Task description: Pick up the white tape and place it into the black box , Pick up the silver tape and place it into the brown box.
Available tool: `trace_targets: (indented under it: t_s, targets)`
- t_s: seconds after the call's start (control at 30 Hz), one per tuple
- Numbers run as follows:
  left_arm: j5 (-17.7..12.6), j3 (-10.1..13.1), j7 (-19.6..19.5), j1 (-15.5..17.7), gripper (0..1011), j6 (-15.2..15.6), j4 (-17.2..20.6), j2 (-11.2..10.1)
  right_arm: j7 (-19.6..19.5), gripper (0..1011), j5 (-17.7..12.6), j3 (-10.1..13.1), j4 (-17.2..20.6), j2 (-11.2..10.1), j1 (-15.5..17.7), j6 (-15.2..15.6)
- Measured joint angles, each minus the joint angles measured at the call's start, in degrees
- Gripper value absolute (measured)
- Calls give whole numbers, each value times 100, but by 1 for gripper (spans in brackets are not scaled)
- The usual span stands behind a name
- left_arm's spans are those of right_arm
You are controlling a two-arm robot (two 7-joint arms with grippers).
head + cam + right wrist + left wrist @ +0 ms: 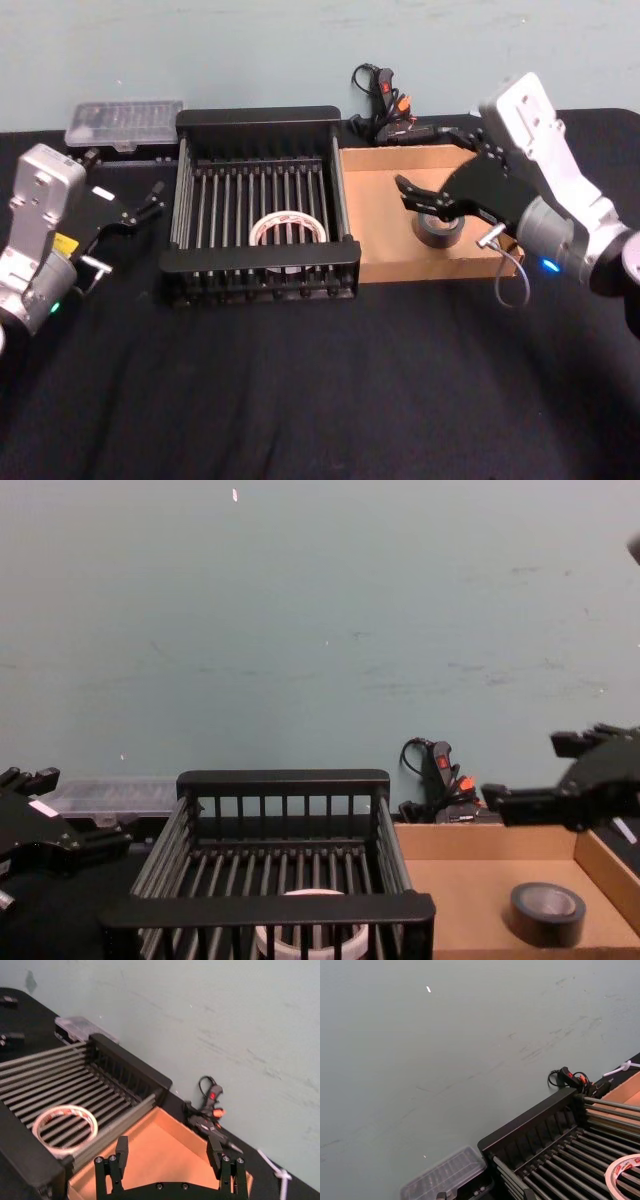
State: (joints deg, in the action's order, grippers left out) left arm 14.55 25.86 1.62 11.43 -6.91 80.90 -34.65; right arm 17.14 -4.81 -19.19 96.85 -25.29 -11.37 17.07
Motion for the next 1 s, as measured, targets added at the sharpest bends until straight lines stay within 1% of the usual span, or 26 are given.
trace_targets:
  t_s: [0.07, 0.1, 0.23, 0.47, 0.63, 0.83, 1.0]
  targets:
    - [0, 0, 0, 0, 1002, 0, 0, 0, -68, 1000, 69, 79, 31, -23, 170, -53]
    - [0, 0, 0, 0, 1002, 0, 0, 0, -68, 1000, 69, 79, 31, -23, 170, -53]
    - [0, 0, 0, 1, 1000, 0, 1, 0, -171, 1000, 186, 157, -13, -7, 355, -182]
    - [0, 0, 0, 0, 1002, 0, 0, 0, -315, 1000, 323, 240, -195, 112, 551, -460]
    - [0, 0, 0, 1, 1001, 0, 0, 0, -352, 1000, 412, 277, -383, 207, 635, -581]
    - [0, 0, 0, 0, 1001, 0, 0, 0, -359, 1000, 484, 333, -582, 309, 666, -608]
    - [0, 0, 0, 0, 1001, 0, 0, 0, -345, 1000, 539, 378, -662, 373, 667, -608]
